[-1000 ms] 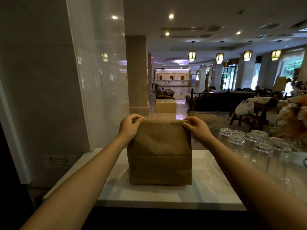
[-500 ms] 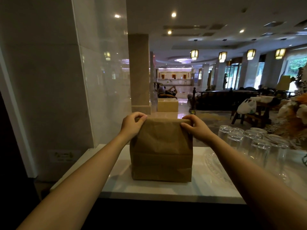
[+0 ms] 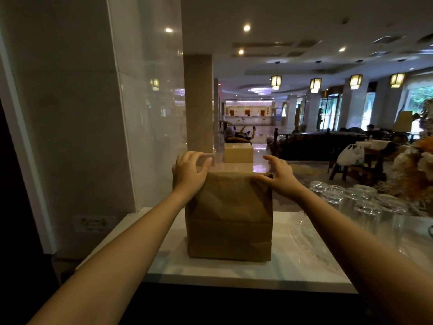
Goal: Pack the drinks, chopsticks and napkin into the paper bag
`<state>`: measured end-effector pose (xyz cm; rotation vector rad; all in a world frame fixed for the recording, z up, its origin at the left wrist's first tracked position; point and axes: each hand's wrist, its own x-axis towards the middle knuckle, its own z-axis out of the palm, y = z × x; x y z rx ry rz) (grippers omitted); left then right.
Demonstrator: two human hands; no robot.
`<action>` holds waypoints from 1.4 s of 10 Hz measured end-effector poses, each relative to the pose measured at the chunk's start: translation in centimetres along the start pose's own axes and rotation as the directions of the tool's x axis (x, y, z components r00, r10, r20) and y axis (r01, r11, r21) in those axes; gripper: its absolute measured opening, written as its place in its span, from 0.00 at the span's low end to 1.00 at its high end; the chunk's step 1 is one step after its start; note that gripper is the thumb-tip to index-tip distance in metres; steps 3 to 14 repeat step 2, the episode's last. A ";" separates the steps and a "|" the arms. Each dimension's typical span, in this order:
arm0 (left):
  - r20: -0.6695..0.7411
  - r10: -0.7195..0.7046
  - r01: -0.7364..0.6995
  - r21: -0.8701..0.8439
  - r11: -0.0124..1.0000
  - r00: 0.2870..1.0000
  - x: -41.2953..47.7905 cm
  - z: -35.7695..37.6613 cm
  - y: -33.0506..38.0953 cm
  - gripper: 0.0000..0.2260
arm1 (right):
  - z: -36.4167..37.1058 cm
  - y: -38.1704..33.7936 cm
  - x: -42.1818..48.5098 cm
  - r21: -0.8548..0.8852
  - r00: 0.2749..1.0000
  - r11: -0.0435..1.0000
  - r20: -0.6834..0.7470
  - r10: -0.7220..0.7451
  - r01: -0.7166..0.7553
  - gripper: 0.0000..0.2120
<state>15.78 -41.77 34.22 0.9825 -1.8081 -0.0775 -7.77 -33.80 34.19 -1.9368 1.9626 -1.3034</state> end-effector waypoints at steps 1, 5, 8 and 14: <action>-0.049 0.089 -0.079 0.168 0.983 0.995 1.5 -0.3 1.3 0.19 | -2.8 -2.2 0.4 0.021 0.997 0.999 -0.054 -0.048 0.049 0.32; -0.053 0.118 -0.098 0.282 0.954 0.992 2.6 0.1 3.2 0.23 | -6.6 -5.7 0.1 0.093 0.975 0.979 -0.147 -0.166 0.181 0.29; -0.053 0.118 -0.098 0.282 0.954 0.992 2.6 0.1 3.2 0.23 | -6.6 -5.7 0.1 0.093 0.975 0.979 -0.147 -0.166 0.181 0.29; -0.053 0.118 -0.098 0.282 0.954 0.992 2.6 0.1 3.2 0.23 | -6.6 -5.7 0.1 0.093 0.975 0.979 -0.147 -0.166 0.181 0.29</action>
